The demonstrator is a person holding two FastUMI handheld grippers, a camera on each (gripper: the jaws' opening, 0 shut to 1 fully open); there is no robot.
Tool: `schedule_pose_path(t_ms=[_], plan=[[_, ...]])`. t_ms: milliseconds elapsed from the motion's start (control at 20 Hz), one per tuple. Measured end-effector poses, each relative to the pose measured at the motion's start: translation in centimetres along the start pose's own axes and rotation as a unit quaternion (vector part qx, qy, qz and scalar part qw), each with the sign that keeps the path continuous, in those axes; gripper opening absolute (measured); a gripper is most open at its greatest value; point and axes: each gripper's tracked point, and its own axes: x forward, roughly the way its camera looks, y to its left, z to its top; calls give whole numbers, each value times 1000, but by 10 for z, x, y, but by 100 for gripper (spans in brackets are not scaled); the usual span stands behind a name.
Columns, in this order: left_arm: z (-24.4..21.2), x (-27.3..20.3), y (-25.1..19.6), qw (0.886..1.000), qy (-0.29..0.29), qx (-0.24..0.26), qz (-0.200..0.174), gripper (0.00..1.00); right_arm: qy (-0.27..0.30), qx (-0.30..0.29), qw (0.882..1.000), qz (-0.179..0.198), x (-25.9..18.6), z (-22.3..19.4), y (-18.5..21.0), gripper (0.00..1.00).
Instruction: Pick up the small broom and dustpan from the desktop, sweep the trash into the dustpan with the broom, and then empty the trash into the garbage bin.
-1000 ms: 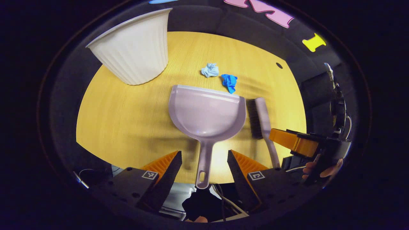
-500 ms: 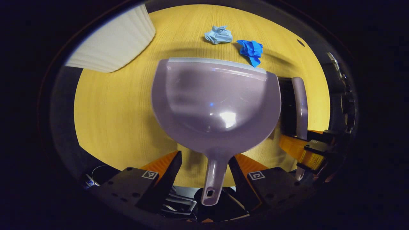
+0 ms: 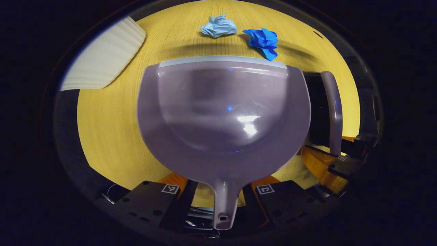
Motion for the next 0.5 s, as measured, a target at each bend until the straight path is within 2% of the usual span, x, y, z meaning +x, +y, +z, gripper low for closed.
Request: schedule_pose_path(t_ms=[50, 150, 200, 250, 300, 400, 450, 500], plan=[[0, 1, -1, 1000, 4, 5, 0, 60, 3, 0, 1000, -9, 1, -1, -3, 96], [0, 1, -4, 1000, 8, 11, 8, 39, 2, 7, 1000, -31, 1, 0, -12, 75], [-2, -3, -5, 1000, 11, 11, 8, 35, 5, 9, 999, -36, 3, 1, -15, 67], [0, -4, -6, 1000, 12, 12, 6, 34, 10, 17, 999, -32, 1, -1, -15, 66], [-1, -1, -6, 1000, 13, 15, 6, 32, 20, 25, 999, -20, 1, -3, -10, 40], [-3, 0, -6, 1000, 21, 19, 1, 31, 32, 28, 999, -7, 0, -7, -5, 31], [-3, 0, -6, 1000, 22, 20, 1, 30, 30, 24, 999, -1, 1, -6, -4, 31], [-4, 0, -6, 1000, 19, 14, 1, 30, 35, 19, 999, 5, 1, -7, -1, 25]])
